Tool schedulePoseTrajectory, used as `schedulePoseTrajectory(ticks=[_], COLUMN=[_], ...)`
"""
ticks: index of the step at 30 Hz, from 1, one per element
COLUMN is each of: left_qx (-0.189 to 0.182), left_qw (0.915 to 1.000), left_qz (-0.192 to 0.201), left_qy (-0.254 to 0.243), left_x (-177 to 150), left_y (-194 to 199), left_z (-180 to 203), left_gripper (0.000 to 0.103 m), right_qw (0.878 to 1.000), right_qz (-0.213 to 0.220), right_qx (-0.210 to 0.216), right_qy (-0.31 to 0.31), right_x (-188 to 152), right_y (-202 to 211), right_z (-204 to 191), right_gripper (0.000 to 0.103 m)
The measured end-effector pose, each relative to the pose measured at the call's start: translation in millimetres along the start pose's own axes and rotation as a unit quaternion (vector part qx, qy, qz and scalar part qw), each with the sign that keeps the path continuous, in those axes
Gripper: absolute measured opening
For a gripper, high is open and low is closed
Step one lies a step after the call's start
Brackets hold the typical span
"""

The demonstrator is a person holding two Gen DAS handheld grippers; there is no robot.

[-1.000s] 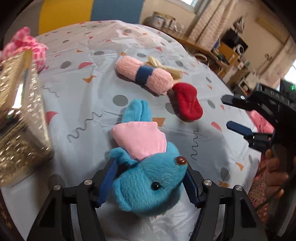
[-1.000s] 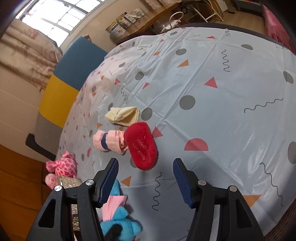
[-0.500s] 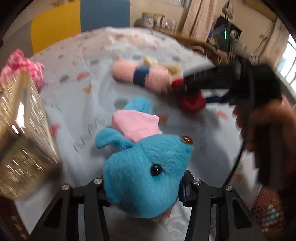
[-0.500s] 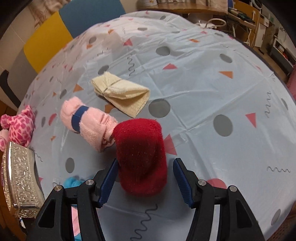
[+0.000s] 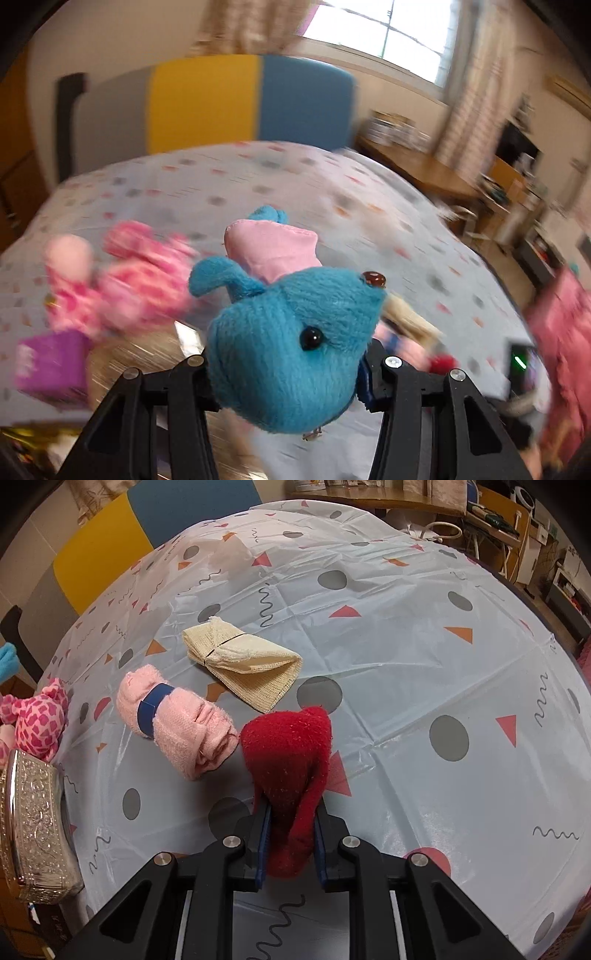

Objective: Organize soft objects
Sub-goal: 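Carry the blue teddy bear over the gold tray while the right tool holds the sock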

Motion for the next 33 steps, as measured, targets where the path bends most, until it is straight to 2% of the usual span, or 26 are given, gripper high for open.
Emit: schedulePoseTrajectory(ticks=[3,7,12,16,21,29,33], left_qx=[0.049,0.103,0.157,0.172,0.172,0.154,0.157], left_qw=[0.9982,0.9925,0.9839,0.9799,0.9784,0.9808,0.9807], left_qz=[0.019,0.037,0.043,0.038,0.038,0.050,0.052], left_qy=[0.027,0.055,0.074,0.093,0.108,0.109,0.104], left_x=[19.8,24.8,2.7,-27.6,-73.8,-138.2,-165.4], left_y=[4.6,21.1,51.6,71.2,98.0,145.8,161.0], left_z=[-53.3,-121.8,-200.6,-240.6,-261.9,-247.1,-238.0], left_gripper=[0.051,0.051,0.051,0.051,0.051,0.053,0.053], right_qw=[1.000,1.000,1.000,0.999,0.999,0.998,0.997], right_qz=[0.000,0.003,0.007,0.011,0.014,0.017,0.020], right_qx=[-0.002,-0.004,-0.009,-0.018,-0.021,-0.030,-0.039], right_qy=[0.007,0.010,0.018,0.030,0.036,0.048,0.060], right_x=[0.0,1.4,2.1,2.8,3.6,4.3,3.4], right_y=[0.0,-2.5,-2.6,-2.5,-2.6,-1.5,-0.9], right_z=[-1.1,-3.6,-4.3,-5.1,-3.1,-3.8,-6.0], right_gripper=[0.019,0.019,0.019,0.018,0.019,0.019,0.019])
Point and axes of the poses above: each gripper's, at about its wrist camera, not at the fingertips, and y roughly against the way its jaws point, z to its right, x to its top, the point moved 5 cm from there along -y, roughly the way its jaws point, and after that the axes turned 4 degrees about y, right-handed, at the moved point
